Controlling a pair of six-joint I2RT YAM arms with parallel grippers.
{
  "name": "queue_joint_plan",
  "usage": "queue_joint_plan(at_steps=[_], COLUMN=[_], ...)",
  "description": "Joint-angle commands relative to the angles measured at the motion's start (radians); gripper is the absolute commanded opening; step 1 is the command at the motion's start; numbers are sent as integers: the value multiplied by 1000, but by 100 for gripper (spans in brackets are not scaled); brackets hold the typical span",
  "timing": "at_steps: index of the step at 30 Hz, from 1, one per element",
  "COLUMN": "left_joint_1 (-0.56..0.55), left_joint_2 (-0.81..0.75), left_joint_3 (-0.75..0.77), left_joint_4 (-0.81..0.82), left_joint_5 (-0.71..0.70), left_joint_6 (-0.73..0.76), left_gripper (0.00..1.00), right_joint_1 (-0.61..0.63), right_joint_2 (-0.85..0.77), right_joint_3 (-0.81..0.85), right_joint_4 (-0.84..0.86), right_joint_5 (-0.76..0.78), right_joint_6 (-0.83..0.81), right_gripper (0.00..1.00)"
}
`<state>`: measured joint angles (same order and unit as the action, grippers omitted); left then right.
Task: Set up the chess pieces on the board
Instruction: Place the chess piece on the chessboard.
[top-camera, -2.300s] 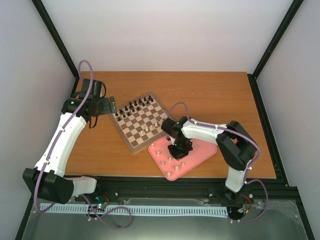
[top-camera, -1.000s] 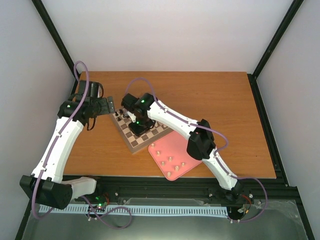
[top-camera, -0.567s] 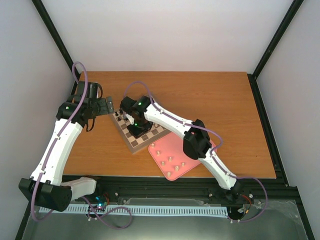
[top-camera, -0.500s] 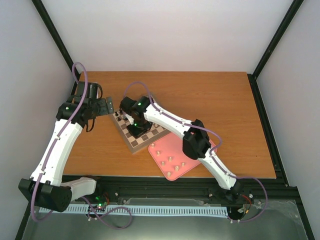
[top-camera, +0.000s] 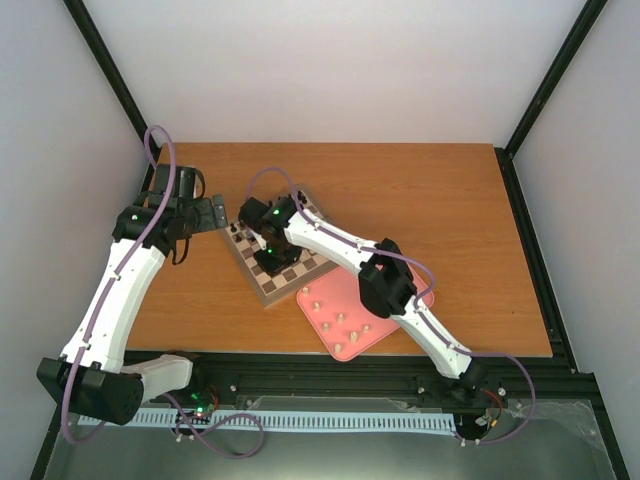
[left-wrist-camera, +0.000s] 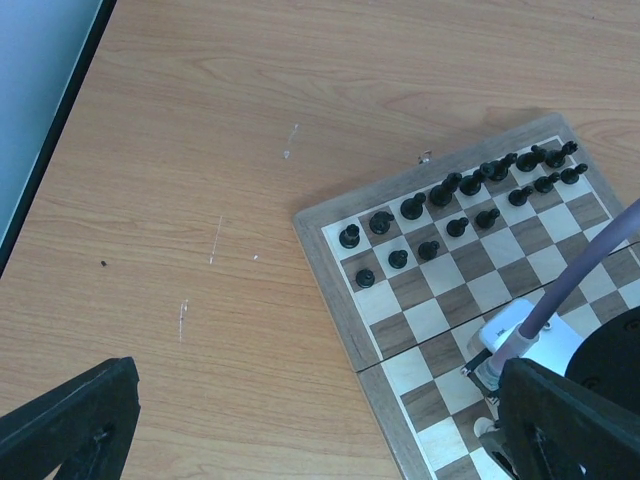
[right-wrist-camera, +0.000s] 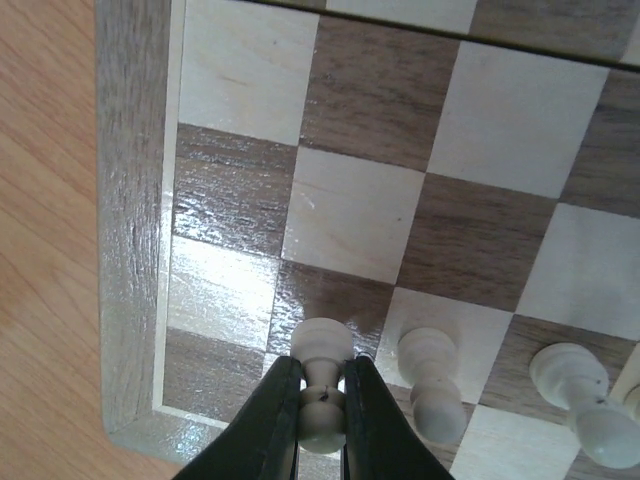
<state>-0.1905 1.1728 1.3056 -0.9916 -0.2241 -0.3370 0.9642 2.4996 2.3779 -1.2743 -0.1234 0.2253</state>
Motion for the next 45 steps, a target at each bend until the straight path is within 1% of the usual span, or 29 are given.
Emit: queue_joint_plan(at_steps=[1,7,26,32,39,45], left_joint_1=[6,6,6,6,6,6], left_joint_2=[-19,-13,-2,-2,-3,-1], left_joint_3=[6,4,-7,-7,-7,-5], left_joint_4=[9,11,19,18,18,19], left_joint_5=[-15,-11,-9,-8,-6,-7], left_joint_6=[0,-2,1,1,1,1], left_gripper=[100,100,100,100,100,100], right_joint_1=[-8,-13,-18,-18,-17,-16], right_joint_2=[15,30,58,42,24,-18], right_joint_3=[23,26,43,24,8,-3], right_joint_4=[24,25,10,8,14,21], right_joint_5=[26,-3,-31,-22,-12,-22], right_joint_6=[6,-1,-12,-14,-11,-20], right_gripper=[4,4,8,15,17,24])
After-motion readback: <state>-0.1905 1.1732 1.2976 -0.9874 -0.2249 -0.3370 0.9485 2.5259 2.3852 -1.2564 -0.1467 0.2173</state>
